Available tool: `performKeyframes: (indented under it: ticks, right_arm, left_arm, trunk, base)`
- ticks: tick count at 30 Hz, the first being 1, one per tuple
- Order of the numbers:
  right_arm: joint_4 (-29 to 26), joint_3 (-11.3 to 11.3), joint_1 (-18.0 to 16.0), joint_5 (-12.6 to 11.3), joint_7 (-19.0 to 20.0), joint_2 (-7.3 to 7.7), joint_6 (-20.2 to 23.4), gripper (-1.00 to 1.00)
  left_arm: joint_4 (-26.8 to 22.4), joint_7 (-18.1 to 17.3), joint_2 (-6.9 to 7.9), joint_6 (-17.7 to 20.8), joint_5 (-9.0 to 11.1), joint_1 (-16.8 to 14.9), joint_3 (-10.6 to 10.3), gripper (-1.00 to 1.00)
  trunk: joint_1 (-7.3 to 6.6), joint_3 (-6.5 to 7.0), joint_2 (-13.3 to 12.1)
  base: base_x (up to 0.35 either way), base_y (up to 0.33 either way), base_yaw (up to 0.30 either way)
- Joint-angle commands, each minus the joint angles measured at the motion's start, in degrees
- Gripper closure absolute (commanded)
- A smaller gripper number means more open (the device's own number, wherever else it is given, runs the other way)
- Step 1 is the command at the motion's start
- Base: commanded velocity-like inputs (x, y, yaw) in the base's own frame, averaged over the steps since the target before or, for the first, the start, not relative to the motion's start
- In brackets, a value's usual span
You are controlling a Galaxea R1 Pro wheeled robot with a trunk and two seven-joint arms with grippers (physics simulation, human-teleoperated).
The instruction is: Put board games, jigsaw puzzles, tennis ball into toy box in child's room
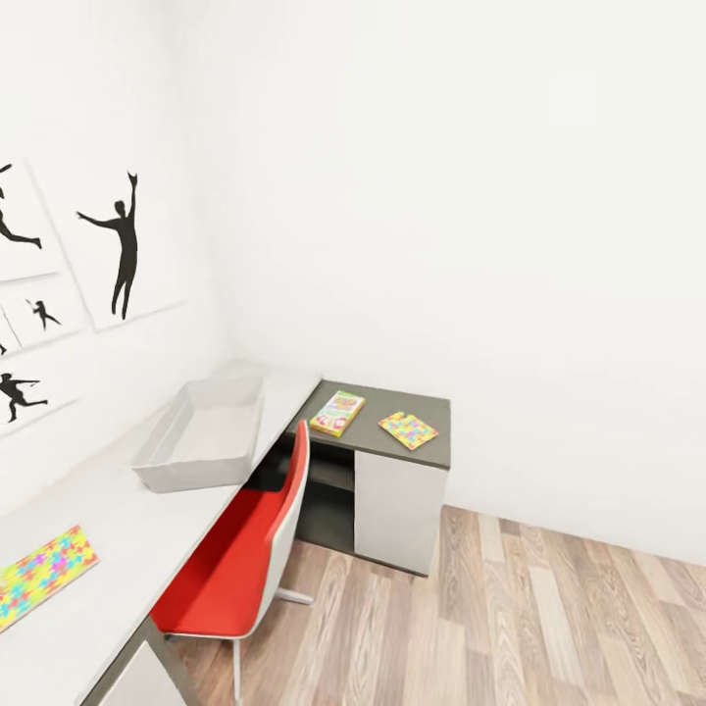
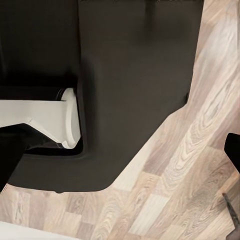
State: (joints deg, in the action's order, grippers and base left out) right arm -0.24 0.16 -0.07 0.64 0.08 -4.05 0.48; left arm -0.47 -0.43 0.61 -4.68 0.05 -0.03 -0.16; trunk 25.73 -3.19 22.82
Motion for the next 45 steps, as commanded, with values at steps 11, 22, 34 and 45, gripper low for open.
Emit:
performKeyframes:
  ticks: [11, 22, 34, 45]
  right_arm:
    - [-0.03, 0.01, -0.02, 0.07, -0.03, 0.08, 0.05, -1.0]
    - [-0.03, -0.06, -0.02, -0.29, -0.06, 0.08, -0.01, -1.0]
    - [-0.03, -0.15, -0.02, -0.57, -0.08, 0.09, -0.04, -1.0]
    - [-0.03, -0.16, -0.02, -0.72, -0.03, 0.09, -0.04, -1.0]
  left_arm:
    - [-0.05, -0.09, 0.01, -0.15, 0.02, 0.0, 0.02, -1.0]
    - [-0.05, -0.1, 0.01, -0.15, 0.03, -0.01, -0.01, -1.0]
    - [-0.03, -0.1, 0.01, -0.15, 0.03, 0.01, -0.02, -1.0]
    - [-0.05, -0.1, 0.01, -0.15, 0.03, -0.01, -0.02, -1.0]
  trunk:
    - [0.06, 0.23, 0.1]
    - [0.06, 0.27, 0.1]
    - [0.06, 0.27, 0.1]
    - [0.06, 0.27, 0.1]
  base:
    - [0.11, -0.062, -0.19]
    - [0.169, -0.022, -0.022]
    - [0.158, -0.022, -0.001]
    - [0.229, -0.128, -0.001]
